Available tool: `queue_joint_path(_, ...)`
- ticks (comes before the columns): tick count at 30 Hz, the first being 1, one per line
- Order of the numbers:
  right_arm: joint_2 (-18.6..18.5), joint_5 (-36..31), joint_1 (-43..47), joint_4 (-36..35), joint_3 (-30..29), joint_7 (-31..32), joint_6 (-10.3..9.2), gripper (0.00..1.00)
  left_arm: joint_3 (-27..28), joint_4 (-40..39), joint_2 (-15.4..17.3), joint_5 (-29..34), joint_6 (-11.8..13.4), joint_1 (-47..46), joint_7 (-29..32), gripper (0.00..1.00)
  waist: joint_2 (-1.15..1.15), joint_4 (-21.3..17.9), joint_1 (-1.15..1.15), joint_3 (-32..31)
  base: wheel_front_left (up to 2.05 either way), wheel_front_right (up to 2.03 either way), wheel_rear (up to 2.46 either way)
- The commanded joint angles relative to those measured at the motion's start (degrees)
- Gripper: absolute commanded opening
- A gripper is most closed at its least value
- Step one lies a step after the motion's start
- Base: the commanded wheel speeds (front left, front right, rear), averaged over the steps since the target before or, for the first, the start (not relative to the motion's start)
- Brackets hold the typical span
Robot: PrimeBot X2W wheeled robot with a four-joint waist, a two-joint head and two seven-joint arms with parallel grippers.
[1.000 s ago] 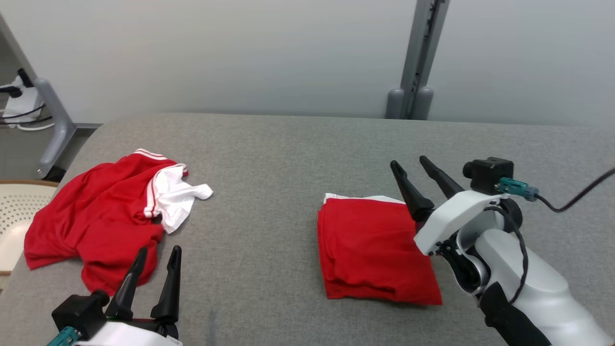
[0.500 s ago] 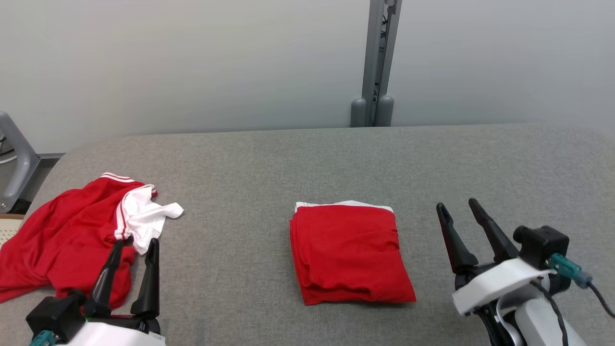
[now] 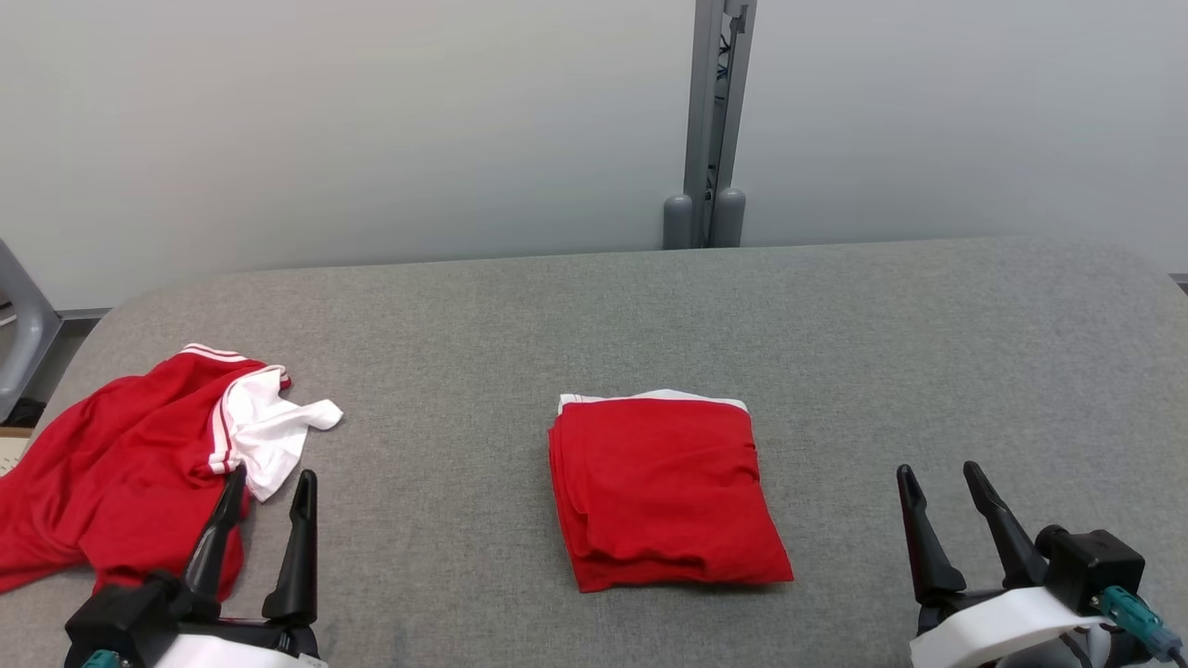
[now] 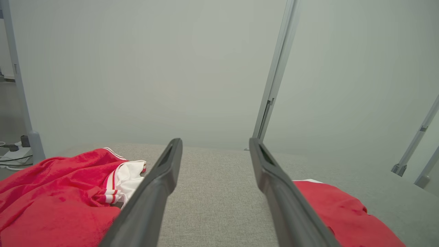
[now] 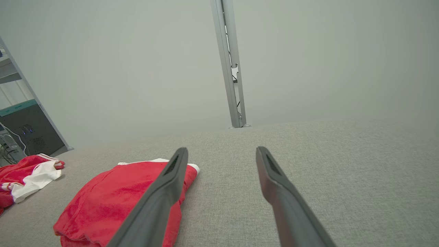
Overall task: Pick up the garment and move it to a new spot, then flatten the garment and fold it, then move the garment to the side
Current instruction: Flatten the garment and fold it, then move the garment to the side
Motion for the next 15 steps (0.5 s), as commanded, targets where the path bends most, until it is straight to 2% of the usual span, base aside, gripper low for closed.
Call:
queue_joint_path(1,0.2,-0.8,0.6,-0.4,-0.7,-0.3,0.03,1.0,0.0,-0.2,-0.1,0.7,-0.1,0.7,0.0,1.0,0.0,-0.1,0.0,0.1,0.0,0.0,0.0)
queue_joint_path(15,1.2,-2.1,0.1,-0.2,-0.5,-0.3,0.03,1.0,-0.5,0.0,-0.3,0.9,-0.1,0.1,0.0,1.0,0.0,-0.2,0.0,0.1,0.0,0.0,0.0)
